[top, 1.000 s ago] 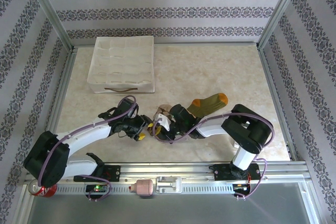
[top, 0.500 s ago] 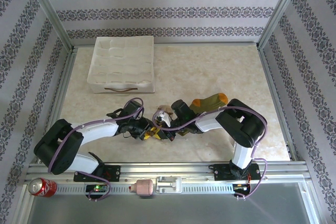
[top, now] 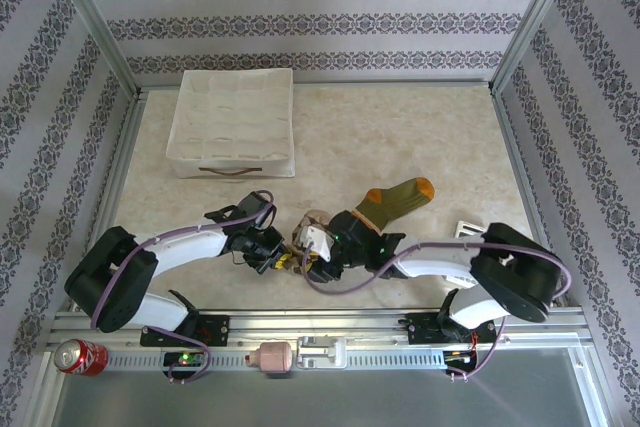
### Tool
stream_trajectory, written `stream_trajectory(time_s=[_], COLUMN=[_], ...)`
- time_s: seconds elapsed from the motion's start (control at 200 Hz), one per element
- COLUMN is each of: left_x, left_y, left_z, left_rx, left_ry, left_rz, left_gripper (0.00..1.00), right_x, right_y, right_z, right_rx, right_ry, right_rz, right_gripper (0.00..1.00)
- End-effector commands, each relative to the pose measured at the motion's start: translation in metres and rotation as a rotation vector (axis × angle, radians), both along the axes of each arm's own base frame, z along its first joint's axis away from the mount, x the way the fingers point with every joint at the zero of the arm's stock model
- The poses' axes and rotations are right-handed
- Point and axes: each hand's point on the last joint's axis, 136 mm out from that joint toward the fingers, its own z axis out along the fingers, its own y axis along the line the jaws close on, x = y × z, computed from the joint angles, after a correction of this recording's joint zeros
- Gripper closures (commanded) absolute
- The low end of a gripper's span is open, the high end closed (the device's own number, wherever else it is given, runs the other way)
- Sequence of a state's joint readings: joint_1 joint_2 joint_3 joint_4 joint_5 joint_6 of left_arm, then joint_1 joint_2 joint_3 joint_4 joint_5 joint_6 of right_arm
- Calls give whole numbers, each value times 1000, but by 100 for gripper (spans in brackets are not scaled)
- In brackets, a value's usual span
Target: Roll the socks
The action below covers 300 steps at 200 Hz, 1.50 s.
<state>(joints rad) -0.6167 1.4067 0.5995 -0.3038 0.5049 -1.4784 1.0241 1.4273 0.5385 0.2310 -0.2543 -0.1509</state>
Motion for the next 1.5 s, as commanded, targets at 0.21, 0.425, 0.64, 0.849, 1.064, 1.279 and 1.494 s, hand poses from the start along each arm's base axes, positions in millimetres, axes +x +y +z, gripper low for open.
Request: stream_trajectory(time_s=[0.21,0.425,0.64,0.849,1.064,1.279,1.494], left_x=[-32,-30,-28,-23,-2,9,27], left_y=[25,24,23,23,41,46,20], left_z=[-17,-17,-13,2,30,40,43], left_rx=[161,160,148,108,98,78,-37], left_ry=[167,165,151,115,3,-79,-171], left_rz=[11,12,17,49,150,171,105], left_gripper=[100,100,100,70,26,22,33], right_x=[-3,1,15,6,-10,-11,-5], right_y=[6,34,24,1,-2,-2,-4], right_z=[-3,-13,-43,-68,-68,-58,-61], right_rx=[-263,-348,-468,-469,-293,-131,-45], right_ry=[-478,-610,-605,-411,-59,241,498], right_rz=[10,62,20,31,49,43,17], right_gripper=[48,50,76,100,100,100,100])
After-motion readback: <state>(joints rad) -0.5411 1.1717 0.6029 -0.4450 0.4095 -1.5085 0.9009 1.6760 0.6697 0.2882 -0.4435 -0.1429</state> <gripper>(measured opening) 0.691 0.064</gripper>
